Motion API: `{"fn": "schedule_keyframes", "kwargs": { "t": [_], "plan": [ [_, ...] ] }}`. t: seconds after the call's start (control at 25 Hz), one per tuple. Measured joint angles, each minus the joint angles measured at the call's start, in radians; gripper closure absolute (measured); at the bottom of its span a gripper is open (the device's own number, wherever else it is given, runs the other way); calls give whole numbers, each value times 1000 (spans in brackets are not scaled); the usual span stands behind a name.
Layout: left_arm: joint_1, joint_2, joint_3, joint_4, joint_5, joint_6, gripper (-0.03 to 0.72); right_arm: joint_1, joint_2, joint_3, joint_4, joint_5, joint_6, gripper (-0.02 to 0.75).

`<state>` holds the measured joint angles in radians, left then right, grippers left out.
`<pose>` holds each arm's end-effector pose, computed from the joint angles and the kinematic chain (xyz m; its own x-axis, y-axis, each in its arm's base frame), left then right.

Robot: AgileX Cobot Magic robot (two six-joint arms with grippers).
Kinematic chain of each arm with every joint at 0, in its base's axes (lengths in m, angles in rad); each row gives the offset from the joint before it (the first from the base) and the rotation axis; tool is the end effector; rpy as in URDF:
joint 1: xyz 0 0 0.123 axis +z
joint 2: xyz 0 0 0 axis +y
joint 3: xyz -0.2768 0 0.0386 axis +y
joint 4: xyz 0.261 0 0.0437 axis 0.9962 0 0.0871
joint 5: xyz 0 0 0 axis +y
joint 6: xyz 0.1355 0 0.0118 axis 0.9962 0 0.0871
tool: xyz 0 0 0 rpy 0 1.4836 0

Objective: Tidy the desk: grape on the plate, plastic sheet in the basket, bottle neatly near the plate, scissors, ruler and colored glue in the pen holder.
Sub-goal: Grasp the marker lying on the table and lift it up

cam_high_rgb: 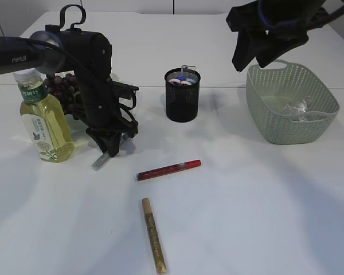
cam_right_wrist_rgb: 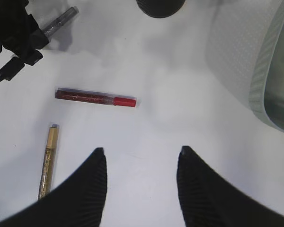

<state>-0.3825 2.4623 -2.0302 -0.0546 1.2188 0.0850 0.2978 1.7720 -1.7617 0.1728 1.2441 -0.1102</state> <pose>0.4575 -0.1916 0.0614 -0.9010 0.4337 -0.0109 0.4336 0.8997 -0.0506 0.3834 0.1408 0.3043 -0.8571 -0.3190 -0.4045 -0.3984 0.9083 0.1277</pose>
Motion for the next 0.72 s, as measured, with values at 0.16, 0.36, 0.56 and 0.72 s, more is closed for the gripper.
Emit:
{"fn": "schedule_keyframes", "kwargs": {
  "t": [0.16,0.36,0.56,0.72],
  "plan": [
    [0,0,0,0,0,0,575,0,0,0,0,0,-2,352],
    [0,0,0,0,0,0,577,0,0,0,0,0,-2,352],
    [0,0,0,-29,0,1,578,0,0,0,6,0,-2,352],
    [0,-2,0,-67,0,1,578,0,0,0,6,0,-2,352]
  ]
}}
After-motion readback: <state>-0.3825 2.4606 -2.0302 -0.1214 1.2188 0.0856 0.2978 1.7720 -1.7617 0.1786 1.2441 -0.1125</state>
